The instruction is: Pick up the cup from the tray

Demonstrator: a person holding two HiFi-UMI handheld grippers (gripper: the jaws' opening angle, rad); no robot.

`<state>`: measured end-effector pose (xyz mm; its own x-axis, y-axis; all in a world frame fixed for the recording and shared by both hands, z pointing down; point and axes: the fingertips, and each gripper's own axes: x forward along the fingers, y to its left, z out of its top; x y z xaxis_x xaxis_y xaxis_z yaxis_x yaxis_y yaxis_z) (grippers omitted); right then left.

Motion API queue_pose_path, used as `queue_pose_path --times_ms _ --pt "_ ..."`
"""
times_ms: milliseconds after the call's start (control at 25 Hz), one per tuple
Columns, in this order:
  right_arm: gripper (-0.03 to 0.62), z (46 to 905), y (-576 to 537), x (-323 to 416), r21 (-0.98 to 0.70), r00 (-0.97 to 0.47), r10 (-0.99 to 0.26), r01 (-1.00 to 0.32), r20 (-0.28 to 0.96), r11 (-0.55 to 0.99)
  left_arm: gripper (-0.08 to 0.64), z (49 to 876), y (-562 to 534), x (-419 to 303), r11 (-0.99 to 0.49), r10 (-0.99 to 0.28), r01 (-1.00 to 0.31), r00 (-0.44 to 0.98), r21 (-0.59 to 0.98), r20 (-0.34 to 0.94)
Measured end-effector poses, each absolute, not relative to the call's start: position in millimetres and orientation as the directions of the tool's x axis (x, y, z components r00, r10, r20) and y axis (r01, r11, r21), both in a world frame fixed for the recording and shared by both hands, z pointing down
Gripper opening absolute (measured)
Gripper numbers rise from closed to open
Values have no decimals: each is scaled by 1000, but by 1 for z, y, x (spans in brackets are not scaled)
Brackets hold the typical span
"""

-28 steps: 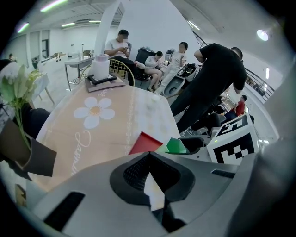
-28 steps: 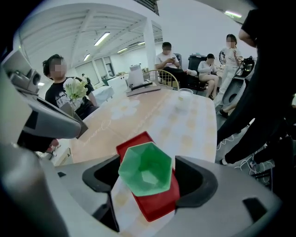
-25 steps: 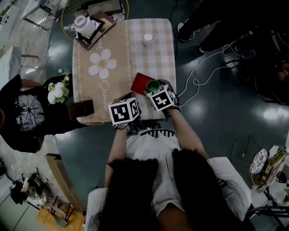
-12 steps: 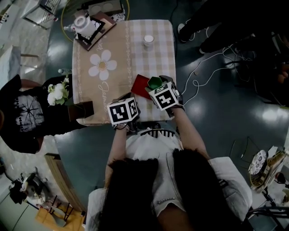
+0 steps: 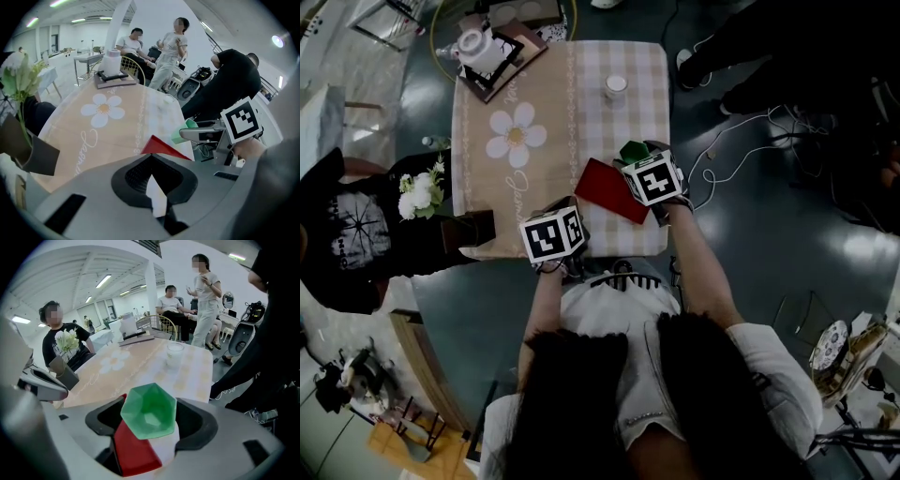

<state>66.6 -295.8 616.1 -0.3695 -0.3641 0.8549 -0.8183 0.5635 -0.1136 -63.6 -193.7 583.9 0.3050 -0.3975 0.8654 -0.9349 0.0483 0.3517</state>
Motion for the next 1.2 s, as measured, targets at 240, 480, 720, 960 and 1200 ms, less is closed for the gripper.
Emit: queue_pose_path --times_ms 240,480,720,960,1200 --pt "345 624 -315 70 -112 -364 -362 -821 858 560 8 587 -200 -70 80 -398 -935 289 346 871" --pt "345 632 -326 70 -115 -362 -352 -819 863 562 8 586 -215 -66 74 -409 -934 290 348 865" --pt "345 639 -326 75 -121 -360 -342 -821 868 558 8 583 -225 -62 67 -417 -934 293 350 860" --pt "347 636 -329 75 -135 -371 -355 -830 858 541 8 577 -228 -60 61 -450 -937 281 343 848" --pt "350 624 -325 76 -152 -404 -383 -827 831 542 8 571 -223 -60 41 -454 -943 277 330 847"
